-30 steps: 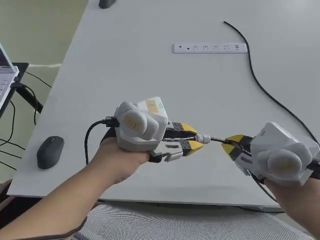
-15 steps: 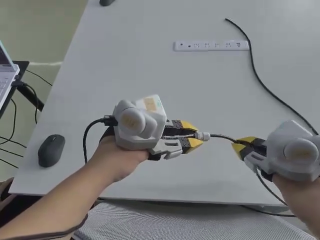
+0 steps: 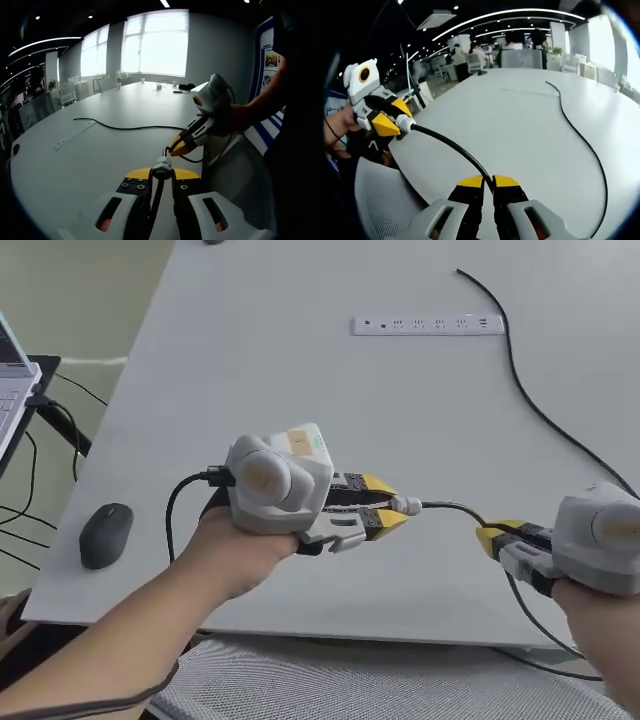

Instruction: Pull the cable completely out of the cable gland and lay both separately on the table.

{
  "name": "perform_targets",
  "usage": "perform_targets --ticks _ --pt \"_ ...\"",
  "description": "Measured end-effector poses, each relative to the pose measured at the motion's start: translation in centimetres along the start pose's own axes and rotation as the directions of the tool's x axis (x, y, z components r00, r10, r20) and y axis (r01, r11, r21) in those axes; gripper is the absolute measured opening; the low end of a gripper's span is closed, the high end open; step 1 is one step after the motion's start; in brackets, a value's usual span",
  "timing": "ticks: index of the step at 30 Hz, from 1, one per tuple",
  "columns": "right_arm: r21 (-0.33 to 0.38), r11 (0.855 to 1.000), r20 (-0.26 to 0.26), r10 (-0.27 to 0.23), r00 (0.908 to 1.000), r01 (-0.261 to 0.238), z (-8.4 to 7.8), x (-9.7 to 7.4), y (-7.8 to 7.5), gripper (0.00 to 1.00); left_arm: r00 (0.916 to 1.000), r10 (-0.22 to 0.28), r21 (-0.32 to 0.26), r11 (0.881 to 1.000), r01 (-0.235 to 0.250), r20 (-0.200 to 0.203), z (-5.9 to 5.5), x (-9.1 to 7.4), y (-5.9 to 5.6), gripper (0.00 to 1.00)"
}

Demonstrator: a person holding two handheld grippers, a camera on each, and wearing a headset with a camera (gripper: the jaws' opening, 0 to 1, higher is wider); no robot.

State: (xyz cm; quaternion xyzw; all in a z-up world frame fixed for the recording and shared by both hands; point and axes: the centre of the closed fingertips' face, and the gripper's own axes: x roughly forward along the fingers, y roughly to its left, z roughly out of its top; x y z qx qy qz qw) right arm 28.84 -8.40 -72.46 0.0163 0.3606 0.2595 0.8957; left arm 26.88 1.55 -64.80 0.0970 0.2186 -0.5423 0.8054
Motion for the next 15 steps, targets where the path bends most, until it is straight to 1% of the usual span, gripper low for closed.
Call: perform_targets --ticks 4,7,13,15 --pt "0.024 1.0 -0.002 -0.014 0.9999 0.014 -0.32 -0.01 -0.43 0.01 1.0 -0.002 0.002 1.0 0.002 0.002 0.04 0.0 -0.04 0.16" --pt "0.067 0.998 0.0 -0.006 1.0 0.006 -0.47 0.01 -0.44 0.01 1.0 -0.003 0.003 1.0 0.003 0.0 -0.01 0.03 -0.04 0.16" --pt "0.047 0.999 -0.003 -0.006 1.0 0.006 -0.45 -0.04 -0.18 0.01 1.0 -0.005 0.002 1.0 0.005 0.002 0.12 0.07 -0.06 0.15" --pt "0.025 1.0 0.0 -0.007 1.0 0.007 -0.4 -0.12 -0.17 0.02 1.0 -0.005 0.004 1.0 0.005 0.0 0.13 0.07 -0.04 0.15"
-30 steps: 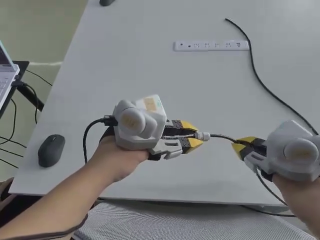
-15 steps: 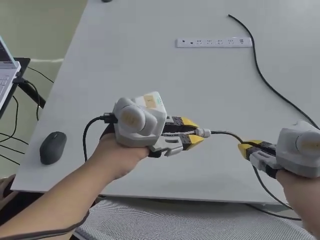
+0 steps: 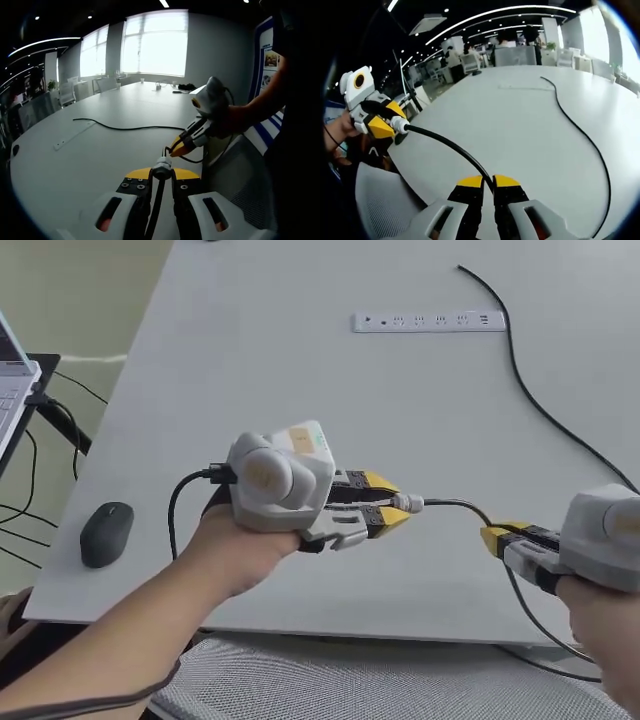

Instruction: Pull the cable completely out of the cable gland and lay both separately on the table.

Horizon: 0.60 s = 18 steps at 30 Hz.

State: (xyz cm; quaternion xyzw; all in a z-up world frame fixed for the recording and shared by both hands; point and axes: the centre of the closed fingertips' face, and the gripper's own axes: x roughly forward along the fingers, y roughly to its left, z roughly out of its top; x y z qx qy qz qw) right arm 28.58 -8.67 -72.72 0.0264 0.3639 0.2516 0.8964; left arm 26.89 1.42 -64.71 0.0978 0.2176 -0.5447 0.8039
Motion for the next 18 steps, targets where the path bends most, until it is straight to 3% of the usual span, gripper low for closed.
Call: perform_targets --ticks 12,16,18 --pt "-0.066 0.997 -0.029 0.041 0.9987 -0.043 -0.3 -0.6 0.6 0.04 0.9999 0.012 -0.018 1.0 -0.012 -0.001 0.1 -0.4 0.6 0.15" --pt "-0.126 0.99 -0.007 0.068 0.9977 -0.068 0.6 -1.2 1.6 0.15 0.9999 0.013 -0.02 1.0 -0.013 -0.009 -0.1 -0.4 0.6 0.16" --pt "-0.185 0.979 0.012 0.09 0.9958 -0.087 1.7 -1.6 2.5 0.18 0.9999 0.007 -0.017 1.0 -0.007 -0.013 -0.2 -0.4 0.4 0.16"
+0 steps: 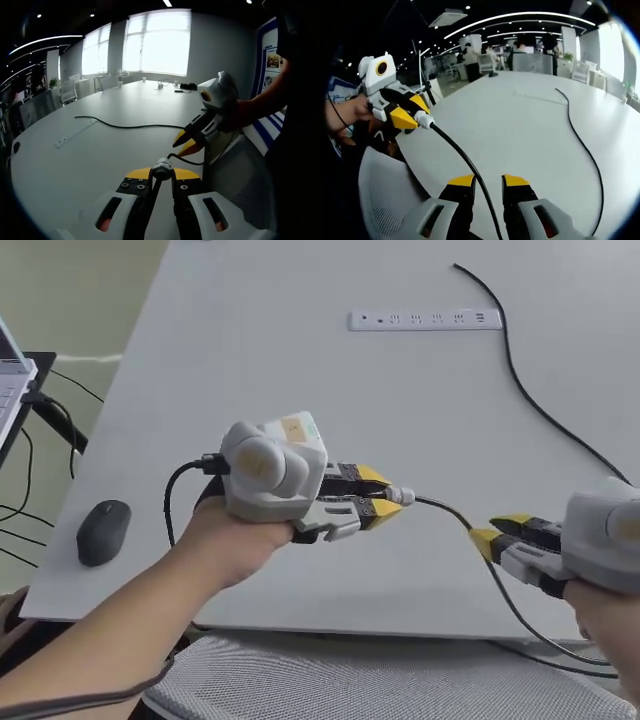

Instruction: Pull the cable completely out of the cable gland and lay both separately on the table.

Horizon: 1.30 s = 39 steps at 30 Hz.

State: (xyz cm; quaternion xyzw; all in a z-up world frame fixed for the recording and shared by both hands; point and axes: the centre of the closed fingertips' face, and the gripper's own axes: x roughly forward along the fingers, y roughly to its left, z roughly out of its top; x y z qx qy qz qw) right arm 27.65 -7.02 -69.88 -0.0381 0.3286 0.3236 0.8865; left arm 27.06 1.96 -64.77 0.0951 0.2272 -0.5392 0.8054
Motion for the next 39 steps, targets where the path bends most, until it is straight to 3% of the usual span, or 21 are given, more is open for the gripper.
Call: perform_targets --ticks 3,5,7,12,15,21,27,32,39 --pt "-0.113 0.993 0.014 0.017 0.9998 -0.016 1.6 -0.2 1.2 0.2 1.0 -0.004 0.004 1.0 0.004 -0.002 0.0 0.0 -0.2 0.15" --pt "-0.191 0.981 0.022 0.043 0.9988 -0.038 2.7 -0.2 2.4 0.2 1.0 -0.004 0.002 1.0 0.004 0.0 0.0 0.0 -0.3 0.15" --pt "-0.273 0.961 0.024 0.047 0.9986 -0.038 3.6 -0.2 3.2 0.2 1.0 -0.004 0.005 1.0 0.004 -0.001 0.0 -0.1 -0.2 0.15" --pt "-0.458 0.886 -0.011 0.072 0.9973 -0.069 4.3 0.7 5.2 0.17 1.0 -0.006 0.006 1.0 0.006 0.002 0.1 -0.1 -0.3 0.15" --pt "-0.495 0.865 -0.002 0.094 0.9956 -0.083 4.7 1.1 6.2 0.12 1.0 -0.007 0.005 1.0 0.007 0.004 0.2 -0.1 -0.4 0.15" --pt "-0.521 0.848 -0.018 0.1 0.9948 -0.095 4.8 1.7 6.6 0.07 1.0 -0.006 0.003 1.0 0.006 0.005 0.2 -0.1 -0.4 0.15" --pt "-0.528 0.842 -0.027 0.112 0.9933 -0.109 4.6 2.0 6.7 0.02 1.0 -0.006 -0.001 1.0 0.006 0.004 0.2 0.0 -0.5 0.15" --pt "-0.523 0.844 -0.026 0.117 0.9928 -0.114 4.4 1.9 6.6 0.01 1.0 -0.009 0.0 1.0 0.009 0.001 0.2 0.1 -0.5 0.15" --pt "-0.479 0.872 -0.015 0.111 0.9937 -0.105 4.3 1.8 6.2 0.01 1.0 -0.007 -0.006 1.0 0.007 0.007 0.3 0.5 -0.5 0.15"
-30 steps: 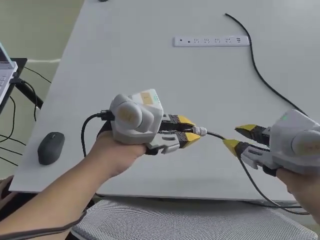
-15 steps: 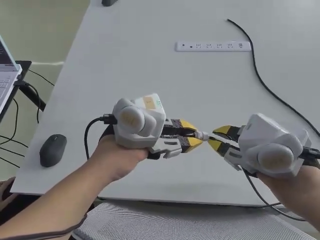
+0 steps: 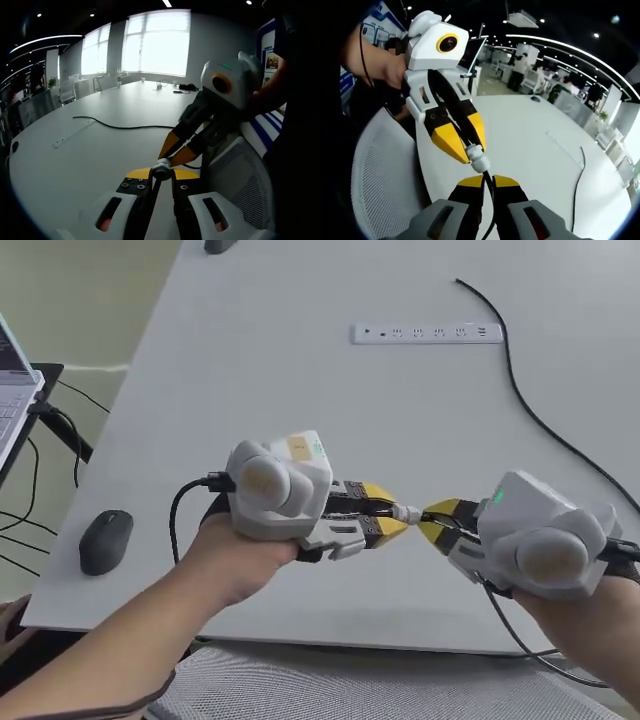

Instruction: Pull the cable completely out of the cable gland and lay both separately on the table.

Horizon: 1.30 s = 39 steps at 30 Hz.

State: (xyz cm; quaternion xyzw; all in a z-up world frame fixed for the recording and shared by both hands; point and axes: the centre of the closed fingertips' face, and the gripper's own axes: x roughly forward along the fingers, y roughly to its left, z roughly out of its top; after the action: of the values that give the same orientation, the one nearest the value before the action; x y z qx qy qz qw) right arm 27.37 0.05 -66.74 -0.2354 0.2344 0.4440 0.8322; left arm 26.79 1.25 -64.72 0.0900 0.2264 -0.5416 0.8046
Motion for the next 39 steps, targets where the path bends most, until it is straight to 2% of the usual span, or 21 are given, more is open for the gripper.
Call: perform_targets --ticks 6,14,26,29,30,33,36,37,39 --pt "0.019 1.0 -0.003 -0.009 1.0 0.009 -0.4 -0.1 -0.4 0.0 1.0 0.002 -0.003 1.0 -0.002 0.004 0.2 0.3 0.0 0.15" --pt "0.087 0.996 -0.023 -0.025 0.9994 0.027 -1.8 -0.2 -1.4 0.0 0.9999 0.006 -0.01 1.0 -0.006 0.01 0.4 0.3 0.1 0.15" --pt "0.223 0.973 -0.047 -0.042 0.998 0.051 -3.8 -0.2 -2.6 0.0 0.9997 0.014 -0.024 1.0 -0.013 0.019 0.7 0.1 0.3 0.15" --pt "0.271 0.961 -0.053 -0.042 0.9977 0.055 -4.5 -0.1 -2.7 0.0 0.9998 0.014 -0.023 1.0 -0.013 0.017 0.6 0.0 0.3 0.15" --pt "0.302 0.952 -0.058 -0.044 0.9974 0.059 -4.8 -0.1 -2.8 0.0 0.9998 0.013 -0.024 1.0 -0.013 0.018 0.6 0.0 0.3 0.15" --pt "0.349 0.935 -0.068 -0.046 0.9966 0.067 -5.6 0.0 -2.9 0.0 0.9997 0.014 -0.025 1.0 -0.014 0.02 0.6 0.0 0.4 0.15" --pt "0.439 0.895 -0.076 -0.043 0.9962 0.072 -6.4 0.1 -3.0 0.0 0.9997 0.014 -0.025 1.0 -0.014 0.019 0.6 -0.1 0.4 0.15" --pt "0.473 0.878 -0.08 -0.042 0.9959 0.075 -6.6 0.0 -2.9 0.01 0.9997 0.012 -0.024 1.0 -0.012 0.019 0.6 0.0 0.4 0.15" --pt "0.503 0.861 -0.079 -0.044 0.9959 0.078 -7.1 0.0 -3.2 0.01 0.9998 0.01 -0.024 1.0 -0.01 0.018 0.6 0.0 0.4 0.15"
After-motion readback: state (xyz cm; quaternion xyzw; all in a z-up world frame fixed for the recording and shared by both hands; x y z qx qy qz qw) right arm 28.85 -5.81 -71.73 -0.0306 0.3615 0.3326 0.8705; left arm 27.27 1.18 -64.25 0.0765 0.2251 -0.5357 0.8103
